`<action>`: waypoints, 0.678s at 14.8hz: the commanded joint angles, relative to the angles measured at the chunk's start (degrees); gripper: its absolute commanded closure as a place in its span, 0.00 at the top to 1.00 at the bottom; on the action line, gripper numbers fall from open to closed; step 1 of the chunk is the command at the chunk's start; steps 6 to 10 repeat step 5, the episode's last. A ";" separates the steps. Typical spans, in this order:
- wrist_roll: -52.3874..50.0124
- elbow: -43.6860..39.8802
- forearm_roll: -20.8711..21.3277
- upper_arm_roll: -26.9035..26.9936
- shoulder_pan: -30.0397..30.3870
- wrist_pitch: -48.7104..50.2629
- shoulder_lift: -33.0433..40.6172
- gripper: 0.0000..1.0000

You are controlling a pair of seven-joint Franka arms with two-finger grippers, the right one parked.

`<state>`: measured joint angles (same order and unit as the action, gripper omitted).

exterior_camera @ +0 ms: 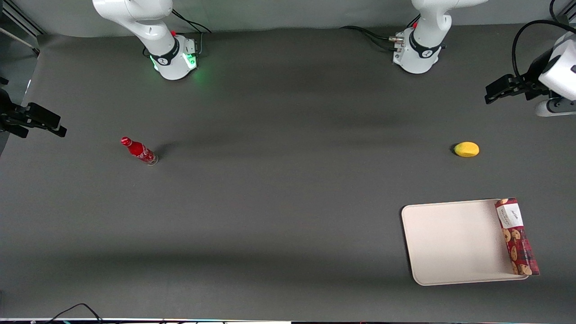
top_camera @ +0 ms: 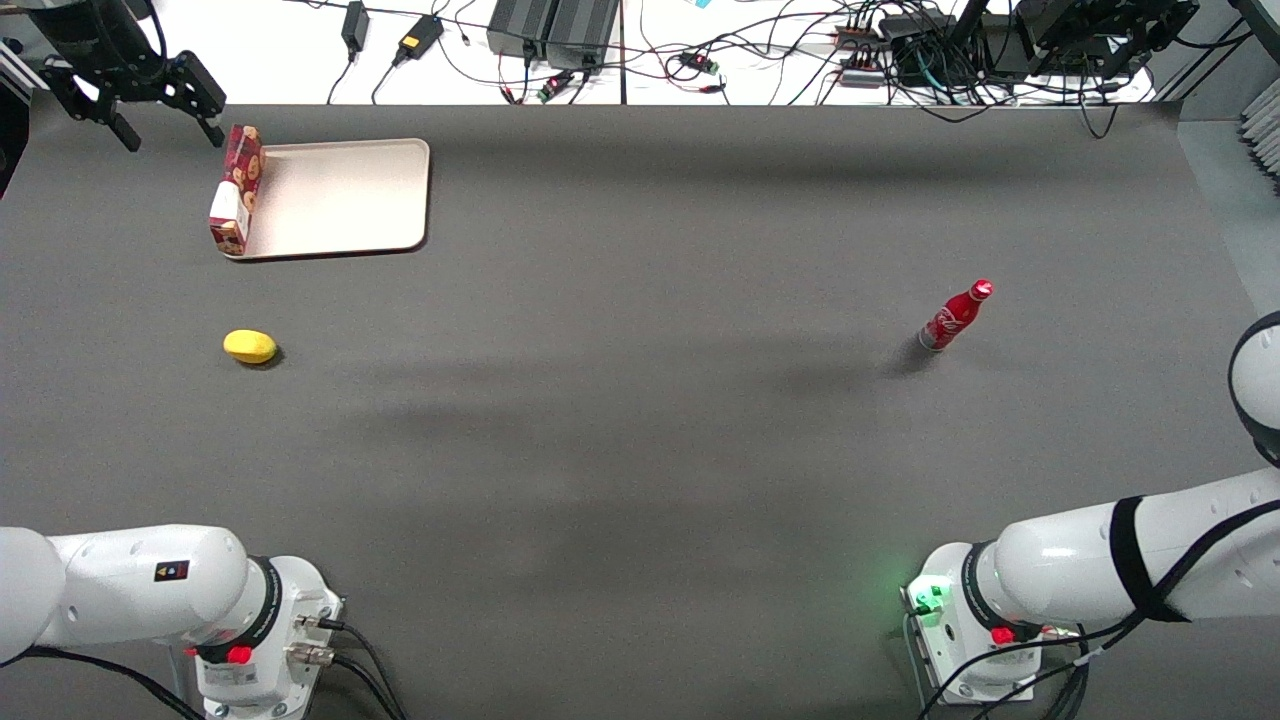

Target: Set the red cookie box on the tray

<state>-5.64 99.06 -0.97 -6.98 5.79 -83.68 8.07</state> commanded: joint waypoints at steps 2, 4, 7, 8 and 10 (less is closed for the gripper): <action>0.02 -5.54 -0.87 -0.14 0.45 2.64 -3.68 1.00; 0.20 -6.06 -0.96 -0.14 0.45 2.65 -4.20 1.00; 0.20 -6.33 -0.96 -0.14 0.45 2.99 -4.29 1.00; 0.20 -6.33 -0.96 -0.14 0.45 2.99 -4.29 1.00; 0.20 -6.33 -0.96 -0.14 0.45 2.99 -4.29 1.00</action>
